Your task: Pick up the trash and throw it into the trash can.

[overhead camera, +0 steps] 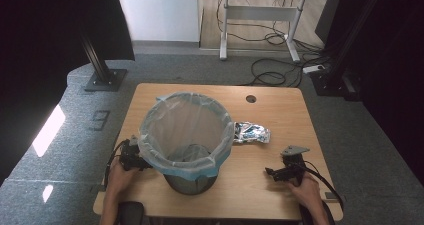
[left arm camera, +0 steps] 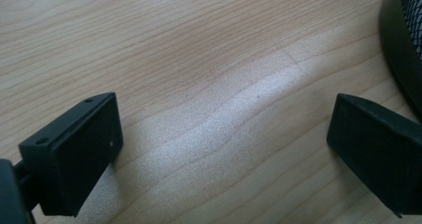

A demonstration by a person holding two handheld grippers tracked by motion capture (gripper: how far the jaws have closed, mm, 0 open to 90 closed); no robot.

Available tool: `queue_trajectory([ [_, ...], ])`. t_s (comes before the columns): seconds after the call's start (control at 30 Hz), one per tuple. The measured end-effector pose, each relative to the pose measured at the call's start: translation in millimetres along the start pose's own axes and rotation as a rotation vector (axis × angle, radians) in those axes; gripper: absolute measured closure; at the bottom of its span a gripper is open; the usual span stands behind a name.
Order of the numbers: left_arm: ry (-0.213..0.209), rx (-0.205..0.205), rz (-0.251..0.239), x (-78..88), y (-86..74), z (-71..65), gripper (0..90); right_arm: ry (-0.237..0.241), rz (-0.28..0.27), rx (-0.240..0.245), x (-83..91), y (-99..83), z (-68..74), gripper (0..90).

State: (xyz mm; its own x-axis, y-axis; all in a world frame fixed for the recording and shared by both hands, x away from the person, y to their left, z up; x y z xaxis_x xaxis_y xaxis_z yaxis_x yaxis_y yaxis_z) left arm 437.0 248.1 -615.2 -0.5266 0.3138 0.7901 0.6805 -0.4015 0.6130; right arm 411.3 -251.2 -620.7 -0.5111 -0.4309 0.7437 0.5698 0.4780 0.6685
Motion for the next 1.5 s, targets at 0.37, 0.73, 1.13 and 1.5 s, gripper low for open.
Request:
queue_trajectory([
  [0.37,0.0,0.0,0.001,-0.1,0.0,-0.1,0.5,0.014,0.0,0.017,-1.1,1.2,-0.3,0.0],
  [0.73,0.002,0.004,0.001,-0.6,0.4,-0.4,0.3,0.013,0.007,0.013,0.1,0.7,0.0,0.0],
  [1.13,0.006,0.008,0.004,-0.9,0.7,-0.7,0.0,0.002,0.019,0.001,9.2,7.2,-8.5,0.0],
  [1.5,0.008,0.012,0.004,-1.4,1.1,-1.0,0.0,0.014,0.007,0.022,9.8,31.2,-8.0,0.0],
])
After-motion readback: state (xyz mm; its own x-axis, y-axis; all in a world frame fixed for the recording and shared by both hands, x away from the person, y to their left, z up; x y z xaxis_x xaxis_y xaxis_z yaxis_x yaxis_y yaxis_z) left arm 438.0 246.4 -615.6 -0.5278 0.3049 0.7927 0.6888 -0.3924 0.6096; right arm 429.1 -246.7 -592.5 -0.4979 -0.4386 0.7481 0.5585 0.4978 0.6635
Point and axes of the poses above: each handheld gripper's, and its own axes: x roughly backward along the jaws, y roughly out of its top, z roughly to its left, the point moved 9 cm from there along -x, roughly forward along the jaws, and after that the axes turned 4 degrees about z, right-handed, at the moved point
